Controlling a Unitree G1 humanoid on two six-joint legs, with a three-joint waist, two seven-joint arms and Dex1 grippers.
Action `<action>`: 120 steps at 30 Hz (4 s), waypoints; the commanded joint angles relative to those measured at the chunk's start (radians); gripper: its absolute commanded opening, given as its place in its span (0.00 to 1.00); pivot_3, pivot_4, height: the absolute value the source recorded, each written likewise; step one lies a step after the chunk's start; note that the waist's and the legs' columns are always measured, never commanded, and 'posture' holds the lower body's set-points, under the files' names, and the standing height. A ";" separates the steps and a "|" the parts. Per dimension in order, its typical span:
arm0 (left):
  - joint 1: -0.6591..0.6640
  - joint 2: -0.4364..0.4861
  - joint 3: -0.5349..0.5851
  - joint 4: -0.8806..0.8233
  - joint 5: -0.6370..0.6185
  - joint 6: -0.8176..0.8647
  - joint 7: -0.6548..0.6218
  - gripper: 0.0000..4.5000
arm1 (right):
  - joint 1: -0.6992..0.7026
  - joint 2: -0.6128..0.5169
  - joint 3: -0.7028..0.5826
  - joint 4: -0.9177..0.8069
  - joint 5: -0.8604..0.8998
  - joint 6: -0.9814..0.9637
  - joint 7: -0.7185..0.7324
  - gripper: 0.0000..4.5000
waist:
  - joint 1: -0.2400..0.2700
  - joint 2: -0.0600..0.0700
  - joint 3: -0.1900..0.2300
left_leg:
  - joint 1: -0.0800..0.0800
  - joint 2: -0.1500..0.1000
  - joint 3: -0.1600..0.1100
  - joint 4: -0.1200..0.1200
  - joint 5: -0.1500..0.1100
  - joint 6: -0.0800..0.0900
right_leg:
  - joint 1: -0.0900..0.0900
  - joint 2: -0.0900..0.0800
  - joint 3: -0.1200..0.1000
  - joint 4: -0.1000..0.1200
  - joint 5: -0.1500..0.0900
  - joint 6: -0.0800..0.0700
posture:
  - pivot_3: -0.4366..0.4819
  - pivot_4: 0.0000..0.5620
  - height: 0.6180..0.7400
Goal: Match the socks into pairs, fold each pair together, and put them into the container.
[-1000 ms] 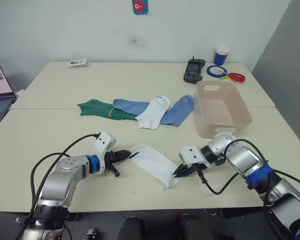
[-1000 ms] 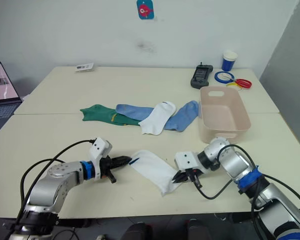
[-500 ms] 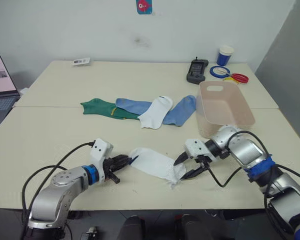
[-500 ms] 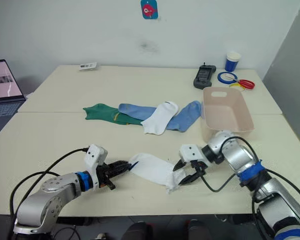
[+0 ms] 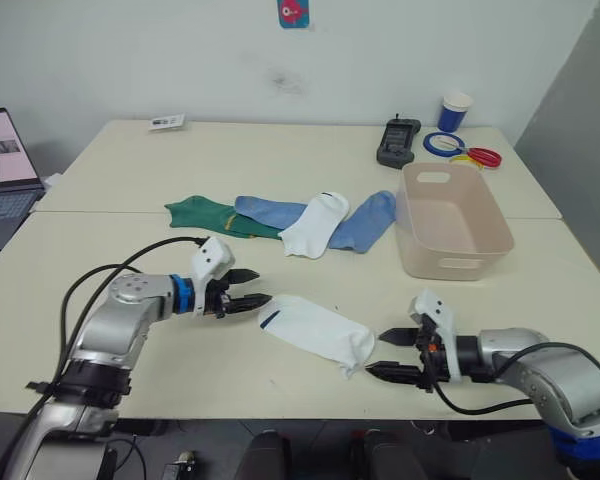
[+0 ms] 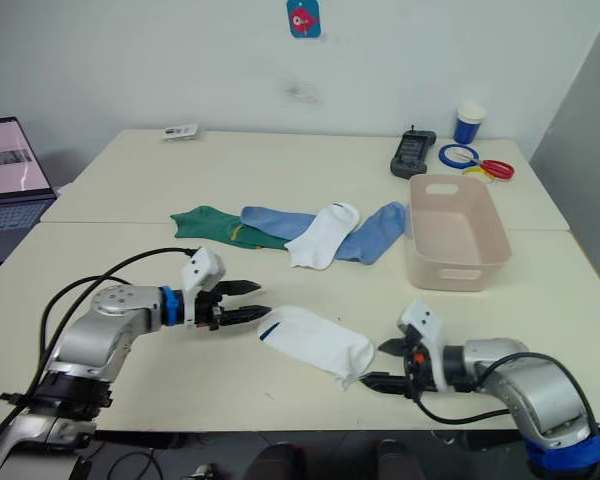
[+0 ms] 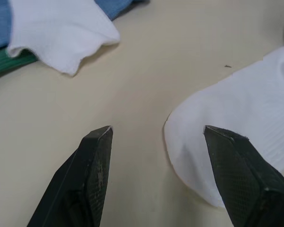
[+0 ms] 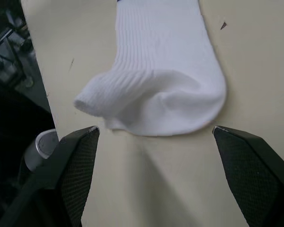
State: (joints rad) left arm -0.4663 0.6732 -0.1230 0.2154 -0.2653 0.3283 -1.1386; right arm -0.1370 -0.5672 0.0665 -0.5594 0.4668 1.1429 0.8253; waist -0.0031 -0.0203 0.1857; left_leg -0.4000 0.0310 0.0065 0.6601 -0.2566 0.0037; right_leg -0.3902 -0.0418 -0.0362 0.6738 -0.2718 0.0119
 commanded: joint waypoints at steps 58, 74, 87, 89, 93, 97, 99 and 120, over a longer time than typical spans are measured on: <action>0.484 0.066 0.216 -0.481 -0.062 0.147 0.260 0.69 | -0.446 -0.136 0.204 0.637 -0.224 -0.605 0.359 0.83 | -0.011 0.000 0.000 | 0.000 0.005 -0.003 -0.001 0.000 0.000 | 0.000 0.002 -0.001 0.001 0.000 -0.008 | 0.48 0.27 1.00; 0.538 0.187 0.362 -0.260 -0.064 -0.440 -0.056 0.99 | -0.038 -0.253 0.075 0.280 -0.282 -1.032 0.320 1.00 | 0.003 0.001 0.001 | 0.000 0.009 0.002 -0.006 0.000 0.000 | -0.004 0.004 0.000 -0.001 -0.005 -0.006 | 0.48 0.27 1.00; 0.465 0.061 0.111 -0.218 0.127 -0.728 -0.023 0.99 | -0.059 -0.124 0.217 0.415 -0.571 -1.391 0.155 1.00 | 0.003 0.000 0.001 | 0.004 0.010 0.007 -0.012 0.004 -0.006 | -0.005 0.008 0.000 0.000 -0.004 -0.005 | 0.48 0.27 1.00; 0.445 0.046 0.078 -0.203 0.170 -0.725 0.007 0.99 | -0.076 -0.118 0.227 0.437 -0.580 -1.414 0.156 1.00 | 0.003 0.000 0.001 | 0.004 0.010 0.008 -0.012 0.004 -0.006 | -0.004 0.012 0.000 0.000 -0.004 -0.005 | 0.48 0.27 1.00; 0.413 0.044 0.042 -0.172 0.229 -0.713 0.048 0.91 | -0.110 -0.106 0.258 0.465 -0.590 -1.456 0.166 0.92 | 0.003 0.000 0.000 | 0.006 0.011 0.007 -0.012 0.004 -0.006 | -0.002 0.012 0.001 0.000 -0.004 -0.005 | 0.48 0.27 1.00; 0.393 0.061 0.028 -0.161 0.239 -0.693 0.061 0.66 | -0.144 -0.092 0.288 0.490 -0.604 -1.485 0.173 0.65 | 0.003 0.000 0.000 | 0.011 0.012 0.007 -0.013 0.004 -0.006 | 0.001 0.012 0.001 0.001 -0.003 -0.006 | 0.48 0.27 1.00; 0.392 0.076 0.029 -0.163 0.230 -0.680 0.057 0.51 | -0.154 -0.083 0.297 0.503 -0.607 -1.492 0.172 0.48 | 0.003 0.000 0.000 | 0.011 0.012 0.007 -0.013 0.004 -0.006 | 0.001 0.013 0.001 0.001 -0.003 -0.006 | 0.48 0.27 1.00; 0.448 0.156 0.168 -0.417 -0.107 -0.294 -0.013 0.01 | -0.208 -0.130 0.260 0.194 -0.210 -0.869 0.355 0.00 | 0.002 0.000 0.001 | 0.011 0.017 0.002 -0.014 0.004 -0.006 | 0.000 0.015 0.001 0.004 -0.006 -0.013 | 0.48 0.27 1.00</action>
State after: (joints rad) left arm -0.0311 0.8022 0.0072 -0.1330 -0.3185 -0.0032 -1.1312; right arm -0.3374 -0.6779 0.3437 -0.3154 0.2253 0.2536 1.1553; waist -0.0014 -0.0199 0.1863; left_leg -0.3886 0.0480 0.0083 0.6464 -0.2529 -0.0025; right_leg -0.3900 -0.0266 -0.0356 0.6777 -0.2776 -0.0012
